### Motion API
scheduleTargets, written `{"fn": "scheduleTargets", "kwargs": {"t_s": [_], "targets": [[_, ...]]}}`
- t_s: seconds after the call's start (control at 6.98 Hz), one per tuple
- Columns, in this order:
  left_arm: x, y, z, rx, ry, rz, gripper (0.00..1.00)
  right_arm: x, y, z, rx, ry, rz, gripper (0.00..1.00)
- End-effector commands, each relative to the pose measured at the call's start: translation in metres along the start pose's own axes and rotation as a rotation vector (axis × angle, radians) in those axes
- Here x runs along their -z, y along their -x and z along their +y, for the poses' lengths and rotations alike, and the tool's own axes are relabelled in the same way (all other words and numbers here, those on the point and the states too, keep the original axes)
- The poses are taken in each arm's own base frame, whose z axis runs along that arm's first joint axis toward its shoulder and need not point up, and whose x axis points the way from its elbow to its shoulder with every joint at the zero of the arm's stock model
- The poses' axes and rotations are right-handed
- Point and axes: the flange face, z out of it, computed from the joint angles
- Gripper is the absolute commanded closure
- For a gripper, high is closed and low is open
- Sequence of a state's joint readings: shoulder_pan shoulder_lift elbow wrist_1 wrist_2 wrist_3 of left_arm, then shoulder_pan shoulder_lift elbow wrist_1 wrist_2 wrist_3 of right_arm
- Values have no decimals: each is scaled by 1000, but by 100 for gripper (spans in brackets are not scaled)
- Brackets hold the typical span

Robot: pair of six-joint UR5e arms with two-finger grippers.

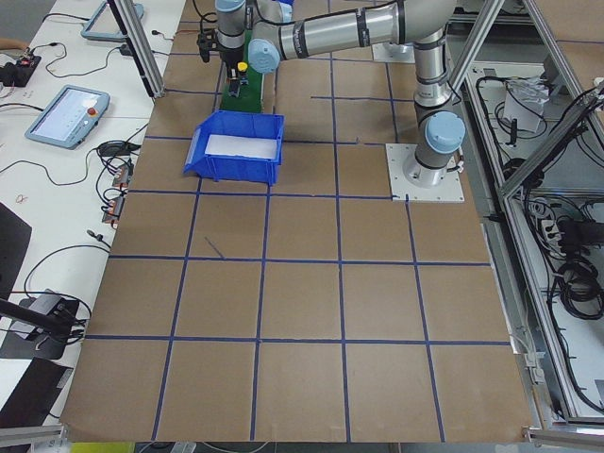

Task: Transport two buttons from left to right
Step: 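Place the red button on the conveyor belt and open the left gripper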

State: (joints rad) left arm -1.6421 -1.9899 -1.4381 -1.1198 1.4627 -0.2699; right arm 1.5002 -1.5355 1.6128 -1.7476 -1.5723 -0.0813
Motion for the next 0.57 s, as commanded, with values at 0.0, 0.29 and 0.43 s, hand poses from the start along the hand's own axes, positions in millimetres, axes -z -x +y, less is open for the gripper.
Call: {"fn": "scheduleTargets", "kwargs": {"t_s": [0.0, 0.29, 0.43], "targets": [[-52, -29, 10, -55, 4, -55, 63, 0, 0, 0, 0, -2, 0, 0], [-57, -28, 13, -56, 12, -66, 63, 0, 0, 0, 0, 0, 0, 0], [-57, -24, 11, -55, 2, -104, 62, 0, 0, 0, 0, 1, 0, 0]]}}
